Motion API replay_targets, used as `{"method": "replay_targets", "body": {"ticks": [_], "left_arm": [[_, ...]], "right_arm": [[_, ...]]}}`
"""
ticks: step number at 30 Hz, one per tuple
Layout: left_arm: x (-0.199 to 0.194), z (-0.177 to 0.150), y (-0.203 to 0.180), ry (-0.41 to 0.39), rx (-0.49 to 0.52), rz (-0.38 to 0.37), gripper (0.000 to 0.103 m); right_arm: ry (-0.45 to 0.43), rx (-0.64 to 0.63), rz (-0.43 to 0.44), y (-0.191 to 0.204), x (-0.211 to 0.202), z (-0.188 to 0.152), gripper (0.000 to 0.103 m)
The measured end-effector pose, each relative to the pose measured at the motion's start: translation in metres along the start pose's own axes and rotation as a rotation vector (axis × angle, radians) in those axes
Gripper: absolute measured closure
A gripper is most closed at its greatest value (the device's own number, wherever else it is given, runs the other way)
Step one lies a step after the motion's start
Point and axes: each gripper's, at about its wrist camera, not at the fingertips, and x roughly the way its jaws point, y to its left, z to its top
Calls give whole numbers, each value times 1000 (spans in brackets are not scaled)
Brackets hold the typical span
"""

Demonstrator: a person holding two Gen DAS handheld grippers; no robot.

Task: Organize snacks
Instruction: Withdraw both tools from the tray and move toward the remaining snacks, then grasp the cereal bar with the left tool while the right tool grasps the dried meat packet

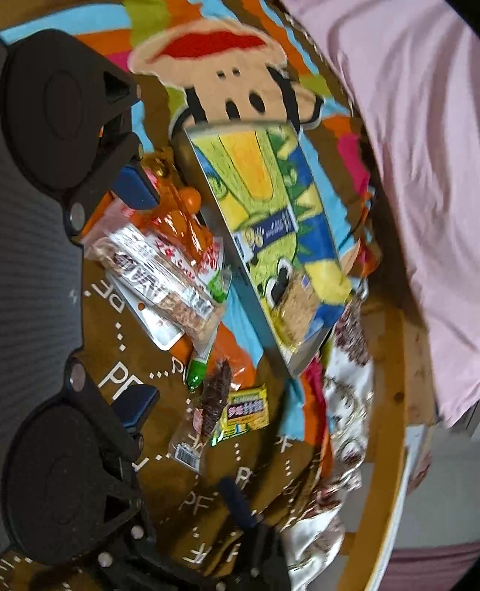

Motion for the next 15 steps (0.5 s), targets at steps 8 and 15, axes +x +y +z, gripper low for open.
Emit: {"method": "replay_targets", "body": {"ticks": [8, 15], "left_arm": [[45, 14, 17, 85, 61, -153, 11], [66, 20, 28, 140, 60, -197, 31]], "right_arm": [[30, 137, -40, -33, 34, 4, 13], [44, 172, -32, -34, 48, 0, 20]]}}
